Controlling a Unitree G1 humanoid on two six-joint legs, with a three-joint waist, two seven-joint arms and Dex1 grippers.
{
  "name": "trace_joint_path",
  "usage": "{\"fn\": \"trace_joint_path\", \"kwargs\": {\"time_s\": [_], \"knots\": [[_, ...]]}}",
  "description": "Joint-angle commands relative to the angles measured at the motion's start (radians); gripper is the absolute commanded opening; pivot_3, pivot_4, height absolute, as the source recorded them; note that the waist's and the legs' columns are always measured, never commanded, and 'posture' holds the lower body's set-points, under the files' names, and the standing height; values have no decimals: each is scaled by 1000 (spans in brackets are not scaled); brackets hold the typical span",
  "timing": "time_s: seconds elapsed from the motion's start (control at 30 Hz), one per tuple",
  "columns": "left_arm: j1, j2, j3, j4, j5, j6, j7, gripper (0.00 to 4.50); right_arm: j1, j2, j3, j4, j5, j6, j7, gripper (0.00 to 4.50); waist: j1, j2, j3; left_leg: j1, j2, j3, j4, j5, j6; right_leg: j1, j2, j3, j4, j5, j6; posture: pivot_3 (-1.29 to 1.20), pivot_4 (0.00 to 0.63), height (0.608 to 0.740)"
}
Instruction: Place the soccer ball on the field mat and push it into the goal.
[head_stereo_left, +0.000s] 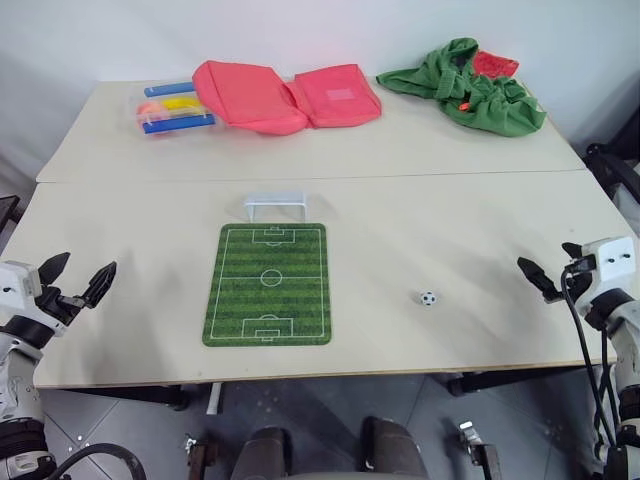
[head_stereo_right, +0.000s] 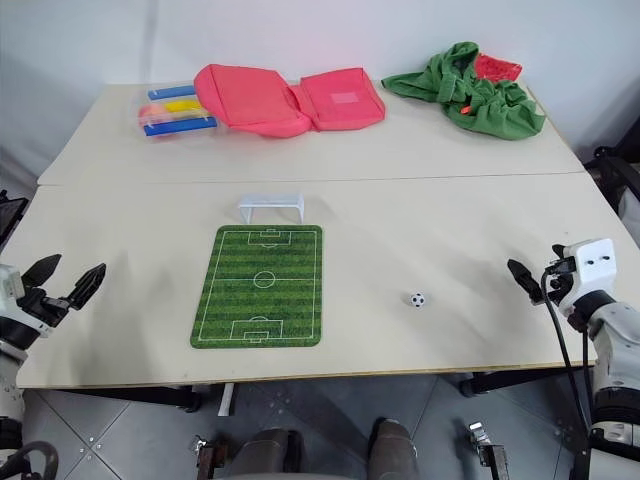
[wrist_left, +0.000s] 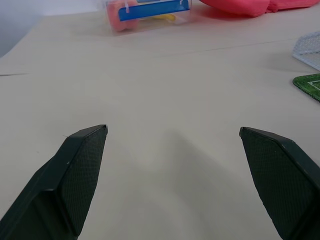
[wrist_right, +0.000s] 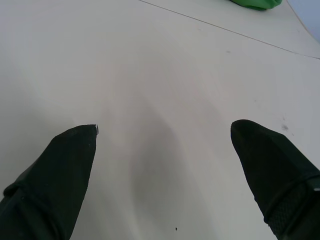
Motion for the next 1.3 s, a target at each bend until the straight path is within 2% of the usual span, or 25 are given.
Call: {"fn": "trace_joint_path", "kwargs": {"time_s": [0.03,0.13,0.4,0.5,0.57,0.67,0.8,1.0,1.3], "knots": [[-7,12,1,-52,-35,47,-17,4500,10,-13,-25,-47,22,8,2,4480,0,0,0,0,0,0,0,0,0,0,0,0,0,0,0,0,150,740],[-24,15,6,-81,-56,136,20,4500,24,-27,-29,-124,37,64,11,4480,1,0,0,0,0,0,0,0,0,0,0,0,1,0,0,0,150,740],[-55,40,-39,-126,-19,158,-12,4500,53,-95,6,-419,102,349,77,4480,1,0,0,0,0,0,1,0,0,0,0,1,1,0,0,0,150,740],[-66,42,-55,-174,-56,209,-55,4500,44,-122,37,-527,133,452,119,4480,2,0,0,0,0,0,1,0,0,0,0,1,1,0,0,0,150,740],[-65,36,-65,-222,-99,216,-142,4500,43,-150,90,-614,148,500,180,4480,2,0,0,0,0,0,1,0,0,0,0,1,1,0,0,0,150,740],[-56,39,-104,-263,-83,183,-220,4500,52,-188,175,-702,166,548,286,4480,3,0,0,0,0,0,1,0,0,-1,0,1,1,0,0,0,150,740],[-28,31,-142,-291,-88,154,-330,4500,15,-194,297,-668,116,512,386,4480,3,0,0,0,0,1,2,0,1,-1,0,1,1,0,0,0,150,740],[35,11,-128,-376,-111,180,-321,4500,-73,-134,414,-532,54,420,469,4480,0,-1,1,-1,0,1,3,-1,1,-1,0,1,1,0,0,0,150,740],[123,10,-88,-470,-142,216,-282,4500,-142,-56,503,-338,-43,285,531,4480,2,-1,1,0,0,1,3,-1,1,-1,0,1,2,0,0,0,150,740]]}}
